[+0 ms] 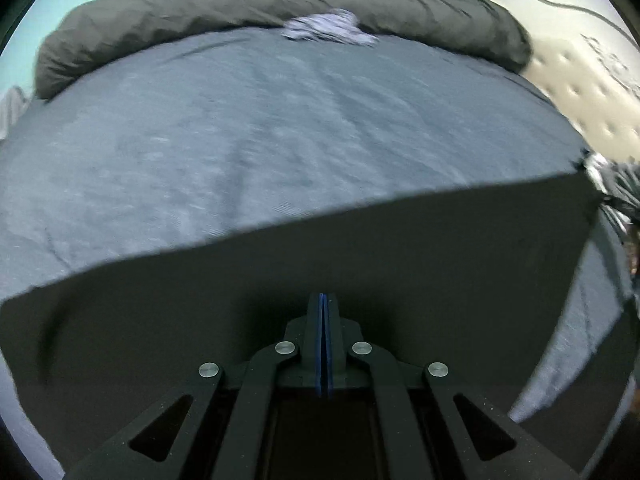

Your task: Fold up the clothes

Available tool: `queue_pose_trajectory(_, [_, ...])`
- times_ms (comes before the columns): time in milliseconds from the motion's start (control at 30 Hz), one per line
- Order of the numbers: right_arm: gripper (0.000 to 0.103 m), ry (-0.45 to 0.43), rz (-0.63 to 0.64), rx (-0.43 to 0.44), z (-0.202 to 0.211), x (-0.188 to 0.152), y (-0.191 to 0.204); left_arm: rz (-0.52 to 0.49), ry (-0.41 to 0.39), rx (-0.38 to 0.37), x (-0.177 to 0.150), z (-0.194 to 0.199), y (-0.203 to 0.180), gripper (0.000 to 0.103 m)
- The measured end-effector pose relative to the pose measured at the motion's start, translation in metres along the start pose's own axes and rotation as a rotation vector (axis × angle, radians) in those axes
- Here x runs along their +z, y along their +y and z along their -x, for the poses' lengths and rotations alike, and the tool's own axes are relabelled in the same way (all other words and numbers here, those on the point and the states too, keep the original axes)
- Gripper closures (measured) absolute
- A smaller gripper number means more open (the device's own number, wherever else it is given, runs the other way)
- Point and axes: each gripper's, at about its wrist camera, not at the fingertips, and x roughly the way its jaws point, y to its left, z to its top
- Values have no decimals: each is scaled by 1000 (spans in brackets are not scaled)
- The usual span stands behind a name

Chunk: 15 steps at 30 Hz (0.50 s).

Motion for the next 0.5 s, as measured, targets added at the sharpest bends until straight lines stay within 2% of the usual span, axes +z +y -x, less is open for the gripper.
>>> queue_pose_trajectory(133, [60, 80, 14, 108, 7, -31, 40, -46, 19, -48, -8, 1, -37, 99])
queue_pose_trajectory(233, [60, 112, 2, 170, 9, -45, 66, -85, 32, -51, -3, -6, -61, 96])
queue_pose_trajectory(333, [60, 149, 28, 148, -3, -54, 83, -109, 41, -59, 8, -16, -80, 93])
queue_pose_trajectory(433, [60, 185, 57, 117, -16, -61, 98, -102, 42, -71, 16, -20, -84, 84])
queue_pose_trajectory(500, [63, 200, 80, 98, -23, -66, 105, -94, 47, -76, 19, -23, -85, 83])
